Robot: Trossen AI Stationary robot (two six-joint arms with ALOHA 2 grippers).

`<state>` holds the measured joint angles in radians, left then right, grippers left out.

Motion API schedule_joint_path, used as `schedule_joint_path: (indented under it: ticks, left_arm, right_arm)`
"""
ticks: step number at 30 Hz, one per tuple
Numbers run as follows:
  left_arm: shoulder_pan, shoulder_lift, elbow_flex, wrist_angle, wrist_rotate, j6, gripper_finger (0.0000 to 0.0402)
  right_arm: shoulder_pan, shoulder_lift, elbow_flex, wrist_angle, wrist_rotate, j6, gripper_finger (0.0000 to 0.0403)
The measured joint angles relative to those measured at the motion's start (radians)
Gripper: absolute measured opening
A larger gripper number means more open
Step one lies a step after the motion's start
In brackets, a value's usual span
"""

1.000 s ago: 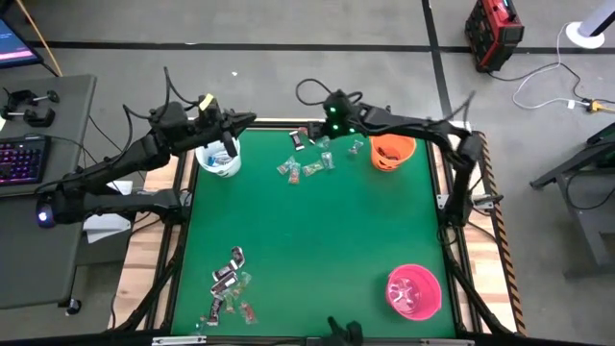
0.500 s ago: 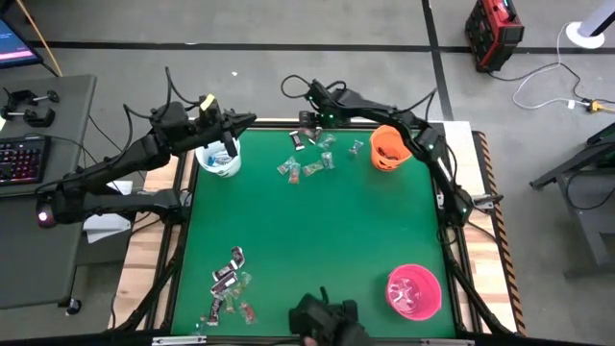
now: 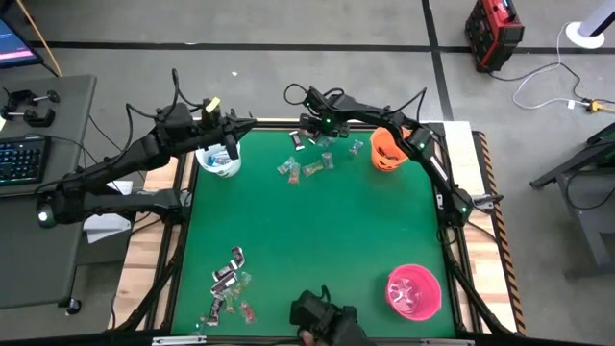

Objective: Sort candy by brand, put in halloween buckets
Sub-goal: Put the brown chocolate bar into the orange bucket

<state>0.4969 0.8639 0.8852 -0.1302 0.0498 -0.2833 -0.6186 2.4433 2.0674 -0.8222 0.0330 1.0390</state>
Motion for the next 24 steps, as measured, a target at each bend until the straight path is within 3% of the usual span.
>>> schedule_joint_path:
  ticks: [3, 9, 14, 18, 24]
  left_arm:
    - [0.0, 0.0, 0.0, -0.019, 0.0, 0.008, 0.0]
    - [0.0, 0.0, 0.0, -0.039, 0.0, 0.024, 0.0]
    - [0.0, 0.0, 0.0, -0.039, -0.002, 0.026, 0.0]
    - [0.0, 0.0, 0.0, -0.039, -0.006, 0.026, 0.0]
    - [0.0, 0.0, 0.0, -0.039, -0.035, 0.026, 0.0]
  right_arm:
    - [0.0, 0.002, 0.0, 0.007, -0.001, 0.0, 0.0156]
    - [-0.008, 0.0, 0.042, -0.009, -0.008, -0.151, 0.0017]
    - [-0.011, -0.088, 0.12, -0.093, 0.022, -0.351, 0.0019]
    - [0.006, -0.204, 0.145, -0.21, 0.116, -0.569, 0.0006]
    - [0.027, -0.404, 0.006, -0.319, 0.241, -0.664, 0.0004]
